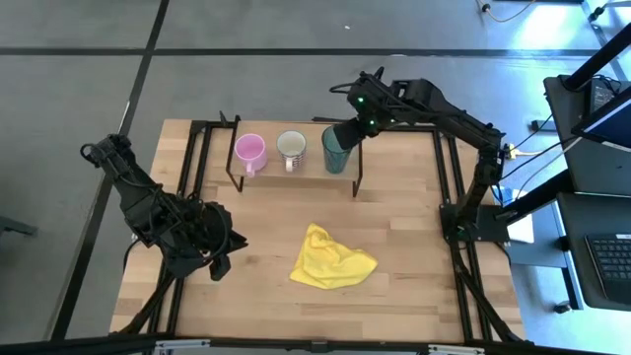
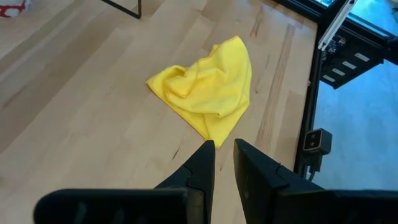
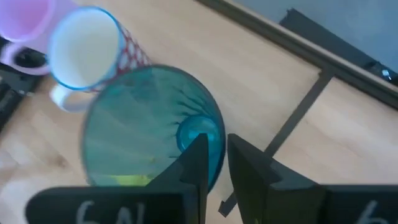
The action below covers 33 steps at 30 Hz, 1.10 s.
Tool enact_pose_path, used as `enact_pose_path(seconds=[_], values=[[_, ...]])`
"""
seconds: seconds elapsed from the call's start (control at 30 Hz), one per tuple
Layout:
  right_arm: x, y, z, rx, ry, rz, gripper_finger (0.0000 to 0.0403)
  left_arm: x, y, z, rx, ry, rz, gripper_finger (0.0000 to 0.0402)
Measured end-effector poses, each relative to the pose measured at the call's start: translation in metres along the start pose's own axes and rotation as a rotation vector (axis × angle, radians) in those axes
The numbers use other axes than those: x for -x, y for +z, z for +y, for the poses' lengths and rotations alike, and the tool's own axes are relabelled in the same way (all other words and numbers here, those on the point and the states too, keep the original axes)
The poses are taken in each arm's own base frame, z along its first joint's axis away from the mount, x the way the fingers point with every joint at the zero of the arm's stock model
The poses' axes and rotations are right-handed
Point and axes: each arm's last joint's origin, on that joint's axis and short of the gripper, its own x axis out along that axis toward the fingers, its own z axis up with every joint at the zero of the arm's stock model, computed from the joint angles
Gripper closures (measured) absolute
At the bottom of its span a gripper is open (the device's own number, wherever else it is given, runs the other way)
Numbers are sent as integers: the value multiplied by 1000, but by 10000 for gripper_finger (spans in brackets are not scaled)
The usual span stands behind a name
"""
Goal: Stack small to large cups/mugs on shelf
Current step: Return to Home Position
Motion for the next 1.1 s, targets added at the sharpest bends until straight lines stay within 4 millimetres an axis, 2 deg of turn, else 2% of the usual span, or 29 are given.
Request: enact_pose_path(seconds=[0.17,0.27,0.33,0.4,0.5,0.57,0.63,0.7,0.8,0.87,0.93,1.0,1.1], values=[[19,5,2,24,43,-63,341,0,0,0,1,-7,8,348],[44,12,4,77,110,-151,340,0,0,0,-5,-6,8,348],[62,14,9,158,219,-224,340,0,0,0,-18,-7,7,348],[85,10,16,269,432,-307,340,0,0,-2,-13,-17,2,348],[137,-3,29,485,798,-467,340,1,3,-7,-10,-69,-8,348],[168,-13,29,632,976,-543,340,1,2,-7,-102,-84,20,348],[191,-25,28,661,1118,-533,340,1,2,-9,-84,-127,56,348],[210,-40,28,666,1259,-473,340,2,6,-15,-21,-176,15,348],[234,-75,34,842,1445,-420,340,9,17,-33,-180,-313,-163,348],[238,-96,43,914,1461,-401,340,19,25,-48,-366,-423,-323,348],[233,-113,56,926,1371,-384,340,28,34,-56,-488,-494,-459,348],[217,-132,73,952,1263,-347,340,30,37,-58,-575,-526,-518,348],[177,-161,105,1047,1207,-253,340,13,31,-53,-606,-533,-501,348]])
